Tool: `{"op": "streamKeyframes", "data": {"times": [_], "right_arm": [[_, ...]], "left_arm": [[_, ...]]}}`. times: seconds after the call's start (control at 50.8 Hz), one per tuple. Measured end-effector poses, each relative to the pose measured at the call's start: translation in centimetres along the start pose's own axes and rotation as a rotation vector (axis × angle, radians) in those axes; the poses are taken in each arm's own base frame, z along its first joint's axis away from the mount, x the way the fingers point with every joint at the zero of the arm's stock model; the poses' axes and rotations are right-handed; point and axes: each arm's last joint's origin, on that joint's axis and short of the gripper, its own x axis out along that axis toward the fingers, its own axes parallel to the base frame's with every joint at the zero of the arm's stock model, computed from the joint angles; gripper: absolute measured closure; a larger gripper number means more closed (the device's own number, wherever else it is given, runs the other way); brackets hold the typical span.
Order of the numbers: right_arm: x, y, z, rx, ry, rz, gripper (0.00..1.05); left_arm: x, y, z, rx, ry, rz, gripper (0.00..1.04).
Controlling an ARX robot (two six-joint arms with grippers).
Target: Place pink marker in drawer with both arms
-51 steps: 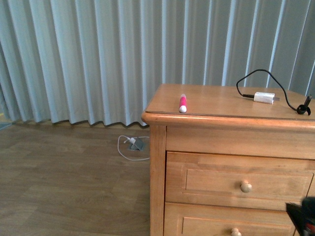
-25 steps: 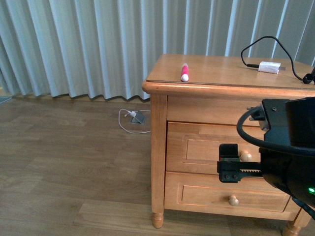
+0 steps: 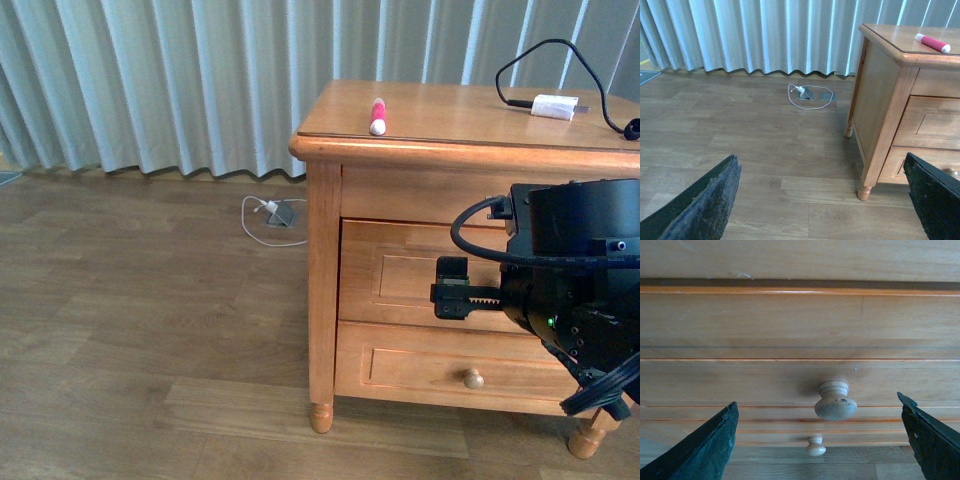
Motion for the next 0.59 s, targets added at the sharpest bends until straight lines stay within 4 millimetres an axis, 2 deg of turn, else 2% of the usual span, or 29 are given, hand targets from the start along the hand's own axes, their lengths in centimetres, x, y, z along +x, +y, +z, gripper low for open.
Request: {"op": "streamKeyframes", "data": {"times": [0.355,0.591], "right_arm": [[2.1,-0.4,-0.2,-0.012,0.002,-0.013,0.08],[2.6,-0.3,-0.3,-0.036,0.012,-0.003,0.08]], "left_arm": [[0.0,0.0,0.0,0.0,0.0,0.0,0.06],[0.0,0.0,0.0,0.0,0.0,0.0,0.06]]}}
